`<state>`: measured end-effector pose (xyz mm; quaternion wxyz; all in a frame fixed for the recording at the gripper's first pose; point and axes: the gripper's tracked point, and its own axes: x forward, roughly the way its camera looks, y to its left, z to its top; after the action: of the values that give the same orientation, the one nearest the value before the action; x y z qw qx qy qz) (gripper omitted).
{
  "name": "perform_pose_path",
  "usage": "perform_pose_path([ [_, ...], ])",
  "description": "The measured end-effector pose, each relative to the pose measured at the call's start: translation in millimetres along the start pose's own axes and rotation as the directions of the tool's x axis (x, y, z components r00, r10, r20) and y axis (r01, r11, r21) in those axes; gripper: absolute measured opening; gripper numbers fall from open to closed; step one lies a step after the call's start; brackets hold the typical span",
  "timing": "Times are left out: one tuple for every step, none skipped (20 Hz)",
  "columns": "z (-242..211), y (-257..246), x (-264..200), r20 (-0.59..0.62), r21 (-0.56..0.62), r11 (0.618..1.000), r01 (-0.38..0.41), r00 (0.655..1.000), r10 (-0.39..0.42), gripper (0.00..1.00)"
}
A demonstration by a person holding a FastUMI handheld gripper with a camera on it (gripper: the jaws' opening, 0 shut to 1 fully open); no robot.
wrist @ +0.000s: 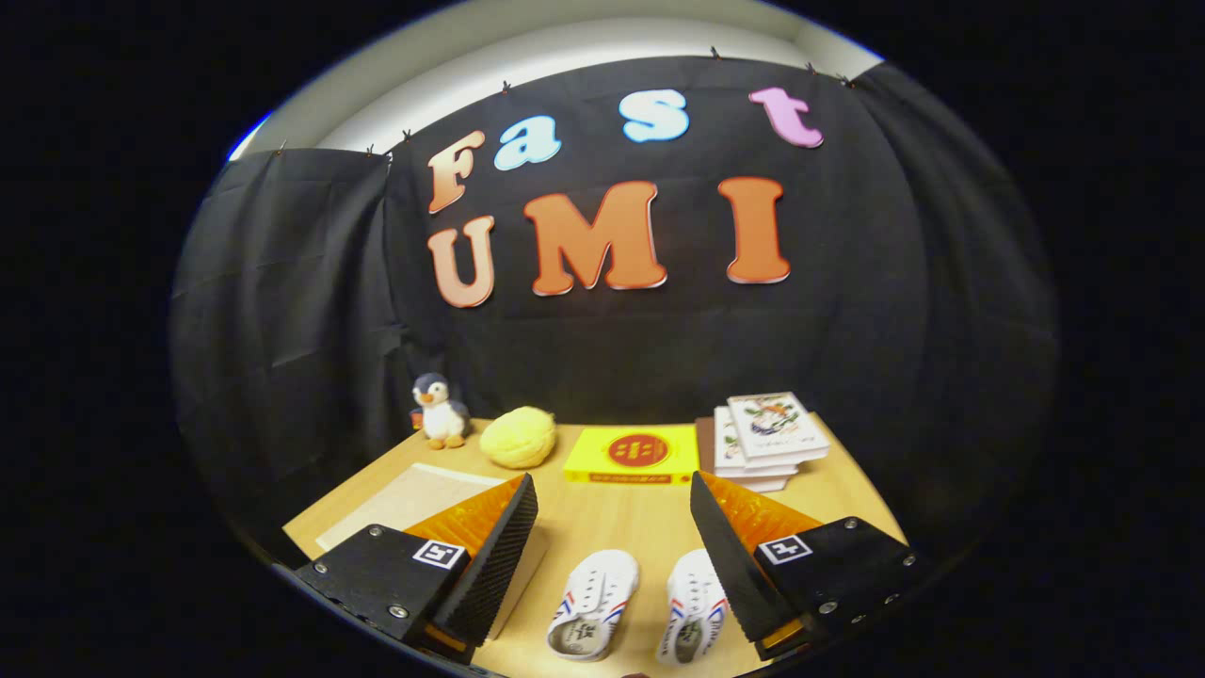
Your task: Open the storage box then place both shoes into the box .Put the left shoe in first, then the right shoe, with the right side of both shoes facing outward in a uniform manner.
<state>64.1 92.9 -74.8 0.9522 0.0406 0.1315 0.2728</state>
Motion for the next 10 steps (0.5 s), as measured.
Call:
perform_pose_path([
  [-15,6,6,-0.048,0.057,0.997,-0.046,0.998,0.049,0.97],
  [-27,12,11,-0.087,0.118,0.990,-0.082,0.992,0.093,0.97],
  [-39,19,16,-0.117,0.180,0.977,-0.118,0.983,0.140,0.97],
  [-51,27,21,-0.146,0.251,0.957,-0.147,0.971,0.188,0.99],
  [-65,33,24,-0.173,0.322,0.932,-0.164,0.958,0.229,0.98],
  [-74,38,27,-0.185,0.384,0.907,-0.175,0.948,0.261,0.98],
  [-81,45,29,-0.188,0.437,0.879,-0.191,0.936,0.297,0.98],
  [-88,52,30,-0.188,0.484,0.848,-0.215,0.921,0.341,0.98],
  [-95,61,30,-0.196,0.524,0.819,-0.232,0.903,0.381,0.98],
  [-102,67,32,-0.198,0.559,0.792,-0.244,0.889,0.413,0.98],
])
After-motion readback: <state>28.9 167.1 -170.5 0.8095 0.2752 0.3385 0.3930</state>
